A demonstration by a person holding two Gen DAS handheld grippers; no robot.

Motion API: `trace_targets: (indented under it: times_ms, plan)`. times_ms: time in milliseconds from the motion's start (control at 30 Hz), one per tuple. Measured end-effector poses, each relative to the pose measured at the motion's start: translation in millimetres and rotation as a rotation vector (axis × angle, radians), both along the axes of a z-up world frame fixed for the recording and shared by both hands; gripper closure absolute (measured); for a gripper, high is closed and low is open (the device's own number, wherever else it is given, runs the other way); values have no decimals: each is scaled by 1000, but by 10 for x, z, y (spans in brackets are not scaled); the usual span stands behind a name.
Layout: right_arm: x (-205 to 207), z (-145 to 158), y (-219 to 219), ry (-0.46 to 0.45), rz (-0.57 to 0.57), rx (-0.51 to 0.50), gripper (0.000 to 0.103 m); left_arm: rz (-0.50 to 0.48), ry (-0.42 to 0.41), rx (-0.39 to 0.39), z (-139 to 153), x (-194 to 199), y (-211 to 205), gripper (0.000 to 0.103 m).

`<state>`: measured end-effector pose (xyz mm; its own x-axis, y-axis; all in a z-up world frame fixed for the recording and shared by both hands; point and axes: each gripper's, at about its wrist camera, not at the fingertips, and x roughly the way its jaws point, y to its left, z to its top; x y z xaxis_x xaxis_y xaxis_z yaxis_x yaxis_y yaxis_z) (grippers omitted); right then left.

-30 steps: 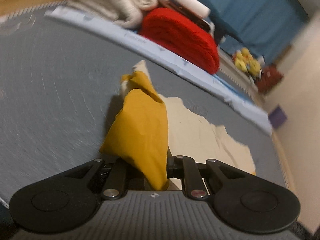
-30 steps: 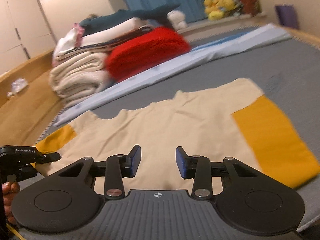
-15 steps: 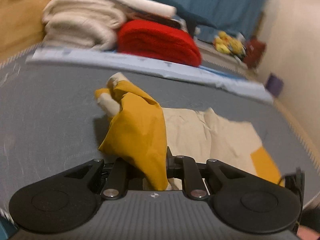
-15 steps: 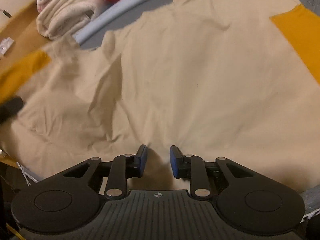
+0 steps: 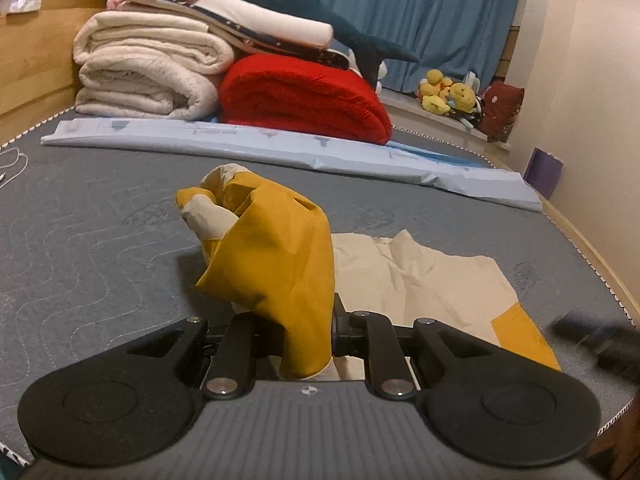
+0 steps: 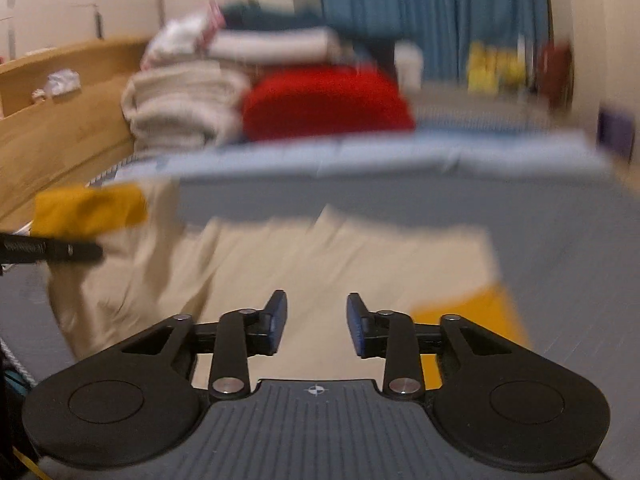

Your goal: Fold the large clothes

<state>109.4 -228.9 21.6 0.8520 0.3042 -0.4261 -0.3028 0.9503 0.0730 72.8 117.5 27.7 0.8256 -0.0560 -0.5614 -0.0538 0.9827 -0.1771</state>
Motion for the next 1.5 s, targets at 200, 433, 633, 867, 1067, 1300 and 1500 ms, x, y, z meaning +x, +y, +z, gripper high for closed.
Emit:
trace_targets:
  times_ms: [200,433,633,867,1067,1300,1500]
  plan:
    - [70,271,-960,-159,-110,-123,58,-45,-32,11,45,119,-413,85]
    - [162,37,-1506,-76,-241,-53,59,-180,-103,83,79,210,-1273,86]
    - [178,0,-1623,-24,-188,19,52,-439,-160,147,15,130,-2271,86]
    - [405,-123,-1738,151,-166,281,28,-810,11,202,-412,-6,-3007,32]
    - [641,-435,-1594,357,-194,362,27,-793,7,170,-336,-36,-2626,28]
    - [846,-751,-1283,555,-202,256,27,-552,30,162,-309,125,-1895,28]
    - [841,-798,-1073,572,-158,177,39,-443,104,200,-515,270,-1496,28]
